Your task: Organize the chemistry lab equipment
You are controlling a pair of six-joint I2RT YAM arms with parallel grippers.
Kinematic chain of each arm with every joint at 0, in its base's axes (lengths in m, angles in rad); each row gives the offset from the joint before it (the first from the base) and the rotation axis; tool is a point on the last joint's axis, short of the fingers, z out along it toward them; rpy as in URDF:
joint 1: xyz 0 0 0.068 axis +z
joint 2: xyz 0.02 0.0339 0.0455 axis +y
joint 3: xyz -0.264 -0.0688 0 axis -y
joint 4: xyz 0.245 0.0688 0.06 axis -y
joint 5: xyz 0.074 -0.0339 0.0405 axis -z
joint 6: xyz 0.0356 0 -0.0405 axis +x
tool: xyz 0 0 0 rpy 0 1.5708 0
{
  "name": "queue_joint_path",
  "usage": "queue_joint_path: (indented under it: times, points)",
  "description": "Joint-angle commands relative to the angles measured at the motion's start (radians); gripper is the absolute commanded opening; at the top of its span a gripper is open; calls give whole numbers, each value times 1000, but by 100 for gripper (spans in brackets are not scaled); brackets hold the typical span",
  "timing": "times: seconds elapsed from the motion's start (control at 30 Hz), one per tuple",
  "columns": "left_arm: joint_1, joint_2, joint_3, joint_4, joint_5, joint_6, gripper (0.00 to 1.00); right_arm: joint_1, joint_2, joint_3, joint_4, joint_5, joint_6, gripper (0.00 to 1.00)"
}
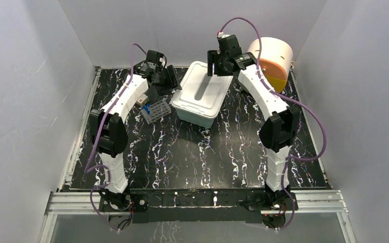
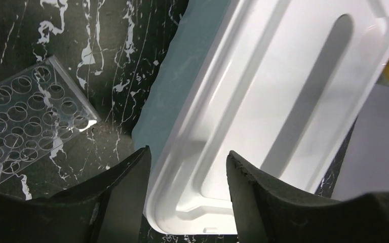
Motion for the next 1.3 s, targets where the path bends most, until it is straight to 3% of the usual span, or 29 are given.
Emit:
queue_joint_path:
  times: [0.0,0.3,0.63,0.9,0.97,1.2,1.27]
  points:
    - [-1,-29,91,-34,25,21,56,4,-150,6,81,11,-12,75]
    - [-1,-154,54,-11,-14,49,66,3,-452,-401,198,110,20,75]
    - [-1,-459,-237,79,-74,5,81,-3,-756,-796,299,129,46,75]
    - [-1,-701,-412,62,-102,-44,93,-6,-794,-797,235,108,90,74]
    - [-1,-761,-407,21,-130,-29,98,-6,-837,-816,236,106,88,74]
    - [-1,-979,-338,-125,-309,45,98,-5,-1062,-869,201,198,12,75]
    - [-2,-1012,-293,-187,-375,80,98,-5,-1116,-865,183,232,3,83]
